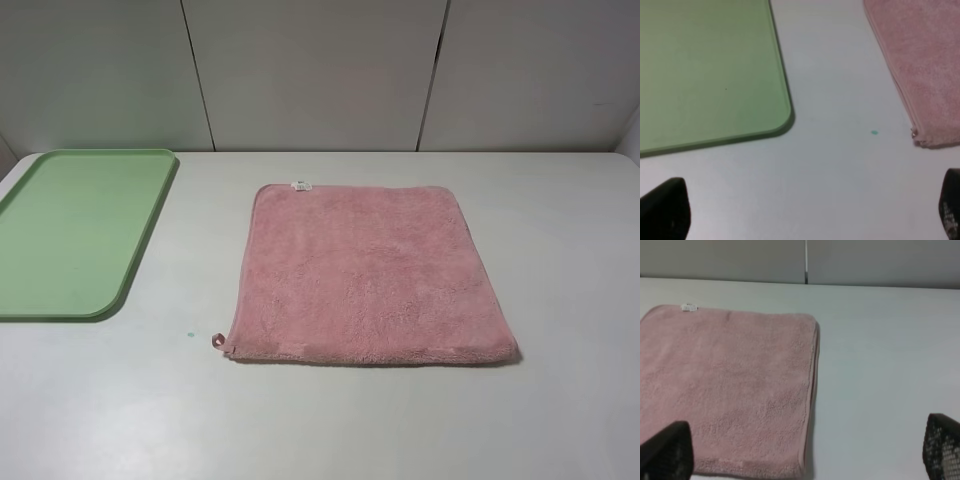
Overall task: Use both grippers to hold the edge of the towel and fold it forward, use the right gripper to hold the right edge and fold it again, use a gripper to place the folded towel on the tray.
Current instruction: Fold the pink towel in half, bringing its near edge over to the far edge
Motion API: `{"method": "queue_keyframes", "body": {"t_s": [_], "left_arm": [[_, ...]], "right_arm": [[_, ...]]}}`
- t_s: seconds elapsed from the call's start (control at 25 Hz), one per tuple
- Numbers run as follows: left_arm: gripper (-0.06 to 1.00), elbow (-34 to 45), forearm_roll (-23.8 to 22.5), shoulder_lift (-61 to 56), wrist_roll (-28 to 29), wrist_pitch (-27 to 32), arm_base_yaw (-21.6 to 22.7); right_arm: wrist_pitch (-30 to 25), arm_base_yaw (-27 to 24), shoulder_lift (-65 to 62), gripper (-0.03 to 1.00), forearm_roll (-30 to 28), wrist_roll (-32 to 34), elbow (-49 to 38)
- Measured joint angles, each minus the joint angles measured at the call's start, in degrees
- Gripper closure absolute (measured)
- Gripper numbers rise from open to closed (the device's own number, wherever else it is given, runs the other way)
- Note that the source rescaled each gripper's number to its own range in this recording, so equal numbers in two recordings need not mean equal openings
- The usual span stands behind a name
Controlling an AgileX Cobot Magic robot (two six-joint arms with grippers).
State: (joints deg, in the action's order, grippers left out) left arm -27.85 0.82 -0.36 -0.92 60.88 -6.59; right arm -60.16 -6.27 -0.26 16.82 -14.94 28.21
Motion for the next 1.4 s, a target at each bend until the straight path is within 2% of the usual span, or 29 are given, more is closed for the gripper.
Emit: {"method": "queue_keyframes", "body": {"t_s": [0.8,1.2,1.4], "left_arm": [[-0.06,0.0,0.0,0.0,0.0,0.0,0.0],[-0.06,0.0,0.0,0.0,0.0,0.0,0.0],[-0.06,0.0,0.0,0.0,0.0,0.0,0.0]], "right_arm": [[0.0,0.0,0.0,-0.03,0.05,0.0,0.0],[0.5,0.0,0.0,-0.03,4.46,0.0,0.0],[0.5,0.0,0.0,-0.03,4.74,0.0,0.0]]}}
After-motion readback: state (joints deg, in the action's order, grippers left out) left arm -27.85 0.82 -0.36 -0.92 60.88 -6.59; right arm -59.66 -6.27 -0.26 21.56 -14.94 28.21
